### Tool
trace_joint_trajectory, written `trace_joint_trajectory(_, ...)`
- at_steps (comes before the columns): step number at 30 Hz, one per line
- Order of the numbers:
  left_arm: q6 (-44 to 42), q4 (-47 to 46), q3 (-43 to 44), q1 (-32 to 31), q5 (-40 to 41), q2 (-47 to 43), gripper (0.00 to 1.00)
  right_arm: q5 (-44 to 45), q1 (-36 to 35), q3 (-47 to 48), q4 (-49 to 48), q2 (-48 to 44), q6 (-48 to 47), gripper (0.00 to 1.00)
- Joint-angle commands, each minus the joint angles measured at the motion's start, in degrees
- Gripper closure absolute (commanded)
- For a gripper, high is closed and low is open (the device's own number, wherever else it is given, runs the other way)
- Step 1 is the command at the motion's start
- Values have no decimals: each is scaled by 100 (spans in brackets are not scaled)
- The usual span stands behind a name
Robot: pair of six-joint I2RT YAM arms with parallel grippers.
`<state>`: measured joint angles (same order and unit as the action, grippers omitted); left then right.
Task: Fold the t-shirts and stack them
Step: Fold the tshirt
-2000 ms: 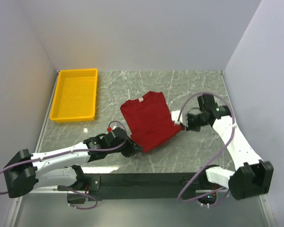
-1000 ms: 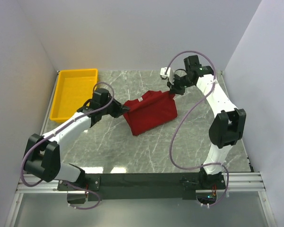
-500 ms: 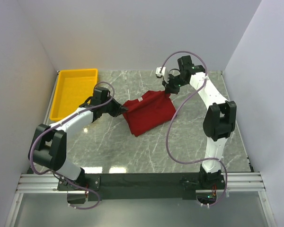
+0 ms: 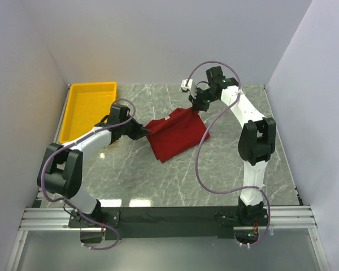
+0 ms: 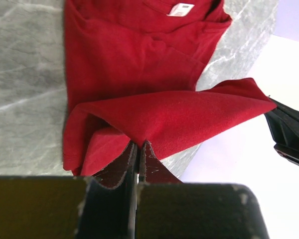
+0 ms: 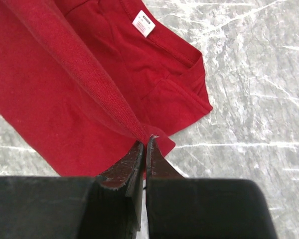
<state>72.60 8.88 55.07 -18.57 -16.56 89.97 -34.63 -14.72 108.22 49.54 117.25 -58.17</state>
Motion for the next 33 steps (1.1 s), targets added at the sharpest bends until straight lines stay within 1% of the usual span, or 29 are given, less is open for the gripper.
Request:
trace_joint_trajectory(1,-158,-177,241,55,-84,38,99,79,-66,296,-225,105,122,100)
trace_joint_trajectory(4,-158,-177,241,90,-85,73,99,115,-92,340,-243,166,157,100)
trace_joint_trajectory(6,-141,-194,250,134,-84,99,98,193,-92,357,-347,210,305,93)
trace_joint_trajectory(7,-132,-185,259,151,-76,117,86,237,-101,366,-418,219,393,86)
trace_joint_trajectory(8,-123,-203,285,178,-76,117,77,272,-110,383,-506,254,525,66)
trace_joint_trajectory(9,-114,-203,303,222,-67,152,68,403,-110,444,-707,272,883,59)
trace_joint_trajectory(10,-106,-212,338,239,-41,161,60,466,-119,480,-813,281,1078,58)
trace_joint_trajectory(11,-105,-194,434,274,-15,169,51,536,-119,515,-1032,316,1506,54)
trace_joint_trajectory(12,-123,-194,478,292,3,204,48,719,-110,585,-1121,333,1693,52)
trace_joint_trajectory(14,-219,-46,732,336,47,240,43,835,-119,673,-1209,360,2010,51)
trace_joint_trajectory(16,-394,78,908,371,179,240,42,1089,-101,674,-1280,342,2204,49)
trace_joint_trajectory(18,-614,262,1119,398,328,161,40,1090,-75,534,-1263,246,2275,49)
trace_joint_trajectory(20,-825,403,1252,415,469,91,39,950,-5,358,-1201,70,2345,49)
trace_joint_trajectory(21,-1061,430,1269,415,487,30,39,845,30,148,-1166,18,2372,50)
trace_joint_trajectory(23,-1238,351,1138,415,417,-67,39,477,118,-107,-1044,-220,2407,51)
trace_joint_trajectory(25,-1423,220,806,415,233,-243,39,-31,180,-450,-903,-404,2355,55)
trace_joint_trajectory(26,-1450,28,664,407,127,-383,40,-191,250,-643,-754,-440,2346,60)
trace_joint_trajectory(28,-1494,-132,218,380,39,-524,41,-403,268,-767,-648,-458,2372,67)
trace_joint_trajectory(29,-1529,-150,93,311,117,-603,41,-465,285,-794,-569,-423,2476,70)
trace_joint_trajectory(31,-1617,-115,-196,257,266,-770,41,-457,303,-847,-655,-361,2678,68)
trace_joint_trajectory(32,-1617,-124,-294,214,371,-823,40,-457,321,-856,-795,-326,2897,61)
trace_joint_trajectory(33,-1617,-202,-382,204,451,-876,40,-404,364,-812,-875,-282,3030,57)
